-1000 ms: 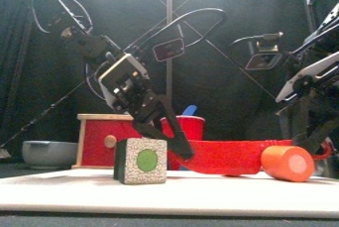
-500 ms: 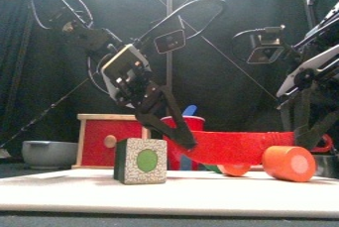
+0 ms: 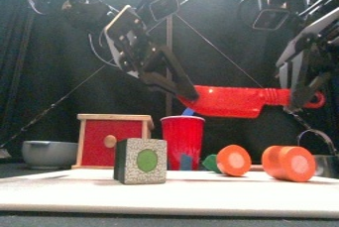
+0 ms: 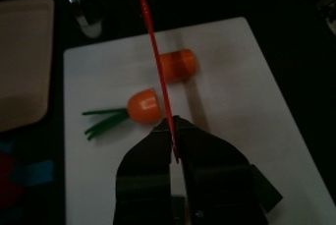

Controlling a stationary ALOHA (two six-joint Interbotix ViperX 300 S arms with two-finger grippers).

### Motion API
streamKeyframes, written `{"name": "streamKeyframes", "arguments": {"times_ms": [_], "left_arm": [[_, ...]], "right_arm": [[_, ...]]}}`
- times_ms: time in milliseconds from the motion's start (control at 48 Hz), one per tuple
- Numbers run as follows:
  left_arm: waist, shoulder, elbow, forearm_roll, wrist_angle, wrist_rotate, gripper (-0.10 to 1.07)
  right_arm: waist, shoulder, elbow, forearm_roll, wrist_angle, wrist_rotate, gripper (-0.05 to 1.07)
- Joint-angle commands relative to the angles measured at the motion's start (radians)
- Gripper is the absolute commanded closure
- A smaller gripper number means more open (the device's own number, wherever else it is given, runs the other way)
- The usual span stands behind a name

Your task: Cut carrot

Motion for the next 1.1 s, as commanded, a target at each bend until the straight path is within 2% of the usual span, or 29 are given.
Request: {"name": "streamKeyframes", "arguments": {"times_ms": [0,146,292,521,604,750,875,1083], "left_arm": [[0.018,-0.057,-0.014,0.025,0.002,0.002,0.62],[0.058,-0.080,-0.003,0.049,0.000,0.003,0.62],[0.069,-0.055,-0.011,0.089,-0.015,0.003,0.62],[0.087,-0.011,-0.017,0.098,-0.046,0.002,0.61],[0.097,-0.015,-0.017,0.098,-0.058,0.000,0.59],[0.107,-0.026,-0.020,0.098,-0.087,0.003,0.46],[0.107,-0.031,-0.015,0.101,-0.100,0.003,0.38],[0.109,-0.044,-0.018,0.114,-0.101,0.005,0.37]], "right_arm": [[-0.023,-0.074,-0.048,-0.031,0.032,-0.003,0.72],[-0.048,-0.161,-0.081,-0.060,0.044,-0.003,0.72],[-0.075,-0.241,-0.098,-0.080,0.029,-0.003,0.73],[-0.095,-0.279,-0.063,-0.058,-0.034,0.002,0.73],[-0.091,-0.278,-0.043,-0.018,-0.035,0.002,0.73],[-0.084,-0.281,-0.020,0.066,-0.021,0.002,0.73],[-0.072,-0.281,-0.002,0.138,0.034,0.002,0.73],[-0.064,-0.253,0.069,0.268,0.066,0.005,0.73]]}}
